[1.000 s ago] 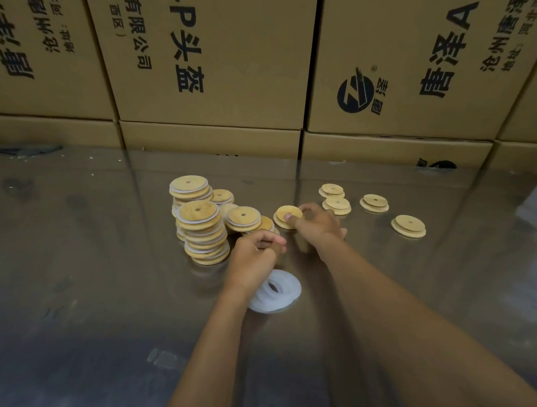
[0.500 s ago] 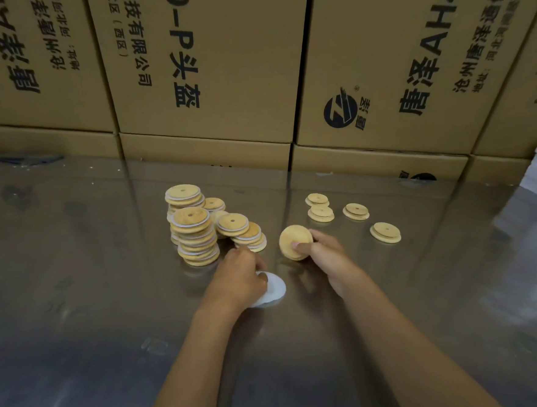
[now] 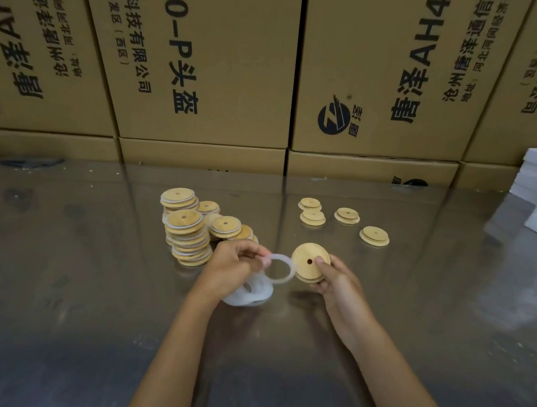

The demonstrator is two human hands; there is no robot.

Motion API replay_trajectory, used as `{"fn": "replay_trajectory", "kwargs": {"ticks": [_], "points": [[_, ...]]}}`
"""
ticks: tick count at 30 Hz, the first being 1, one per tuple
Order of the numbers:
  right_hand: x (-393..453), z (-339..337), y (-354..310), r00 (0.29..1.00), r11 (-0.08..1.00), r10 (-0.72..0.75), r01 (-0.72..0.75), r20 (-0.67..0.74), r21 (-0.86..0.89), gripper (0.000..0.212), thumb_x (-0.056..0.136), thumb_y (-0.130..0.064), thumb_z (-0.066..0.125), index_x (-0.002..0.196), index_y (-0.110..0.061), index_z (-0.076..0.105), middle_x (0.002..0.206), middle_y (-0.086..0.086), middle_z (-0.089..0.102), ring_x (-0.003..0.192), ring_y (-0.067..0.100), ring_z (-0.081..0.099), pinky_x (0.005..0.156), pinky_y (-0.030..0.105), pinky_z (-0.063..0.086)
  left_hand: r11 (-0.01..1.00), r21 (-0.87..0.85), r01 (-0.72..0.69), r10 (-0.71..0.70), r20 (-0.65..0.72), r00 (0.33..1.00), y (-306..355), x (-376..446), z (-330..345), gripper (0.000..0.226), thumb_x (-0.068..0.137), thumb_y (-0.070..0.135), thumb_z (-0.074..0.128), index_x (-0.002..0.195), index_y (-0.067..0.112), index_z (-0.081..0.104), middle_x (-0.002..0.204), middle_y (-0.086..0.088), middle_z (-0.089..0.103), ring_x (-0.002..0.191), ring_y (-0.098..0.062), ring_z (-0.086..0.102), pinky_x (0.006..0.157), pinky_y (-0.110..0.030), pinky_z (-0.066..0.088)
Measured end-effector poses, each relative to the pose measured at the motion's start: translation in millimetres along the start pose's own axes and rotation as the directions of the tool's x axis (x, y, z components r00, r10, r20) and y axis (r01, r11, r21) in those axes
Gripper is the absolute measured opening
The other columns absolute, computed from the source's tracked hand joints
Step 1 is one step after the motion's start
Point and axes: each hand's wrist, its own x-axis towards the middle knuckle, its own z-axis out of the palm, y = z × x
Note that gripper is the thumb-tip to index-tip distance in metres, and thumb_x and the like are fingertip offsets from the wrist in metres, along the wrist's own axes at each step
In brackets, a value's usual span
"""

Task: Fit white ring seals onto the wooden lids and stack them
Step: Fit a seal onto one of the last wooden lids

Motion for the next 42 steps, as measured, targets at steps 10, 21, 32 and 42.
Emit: {"fn": "replay_trajectory", "kwargs": {"ticks": [10, 21, 32, 42], "points": [[-3.7, -1.9, -10.3, 0.962, 0.954, 0.172, -0.217, 0.213, 0.209, 0.03, 0.098, -0.008, 0.042, 0.12, -0.005, 0.062, 0.106, 0.015, 0.073, 0.102, 0.029, 0.069, 0.088, 0.039, 0.059, 0.931, -0.362, 0.055, -0.028, 0.081, 0.996, 18.5, -8.3, 28.2, 0.007, 0.08, 0.005, 0.074, 0.087, 0.005, 0.076, 0.068, -0.003, 0.065, 0.058, -0.011, 0.051, 0.054, -0.019, 0.041], [-8.7, 8.5, -10.4, 0.931, 0.938, 0.232, -0.29, 0.281, 0.188, 0.048, 0.098, -0.045, 0.052, 0.12, -0.006, 0.069, 0.117, 0.017, 0.071, 0.114, 0.029, 0.067, 0.097, 0.044, 0.054, 0.993, -0.062, -0.105, 0.086, -0.256, 0.963, 12.9, -4.8, 43.6, 0.013, 0.079, 0.001, 0.073, 0.077, 0.014, 0.075, 0.079, -0.008, 0.073, 0.072, -0.01, 0.065, 0.07, -0.02, 0.052], [-9.7, 13.0, -4.9, 0.976, 0.992, 0.109, -0.119, 0.186, 0.044, 0.027, 0.101, -0.023, 0.054, 0.119, -0.009, 0.068, 0.115, 0.015, 0.072, 0.106, 0.023, 0.07, 0.09, 0.038, 0.059, 0.997, -0.022, -0.073, 0.069, -0.16, 0.985, 12.9, -3.9, 36.4, 0.025, 0.089, 0.001, 0.062, 0.082, 0.022, 0.074, 0.078, 0.01, 0.073, 0.071, 0.002, 0.064, 0.068, -0.015, 0.049], [-6.9, 10.3, -6.6, 0.989, 0.958, 0.122, -0.138, 0.08, 0.253, 0.024, 0.104, -0.02, 0.047, 0.117, -0.008, 0.064, 0.106, 0.012, 0.074, 0.096, 0.024, 0.073, 0.074, 0.031, 0.059, 0.993, -0.086, -0.083, 0.076, -0.078, 0.994, 16.6, -4.3, 41.7, 0.015, 0.087, -0.008, 0.063, 0.099, 0.0, 0.067, 0.074, -0.006, 0.063, 0.071, -0.013, 0.062, 0.071, -0.02, 0.055]]}}
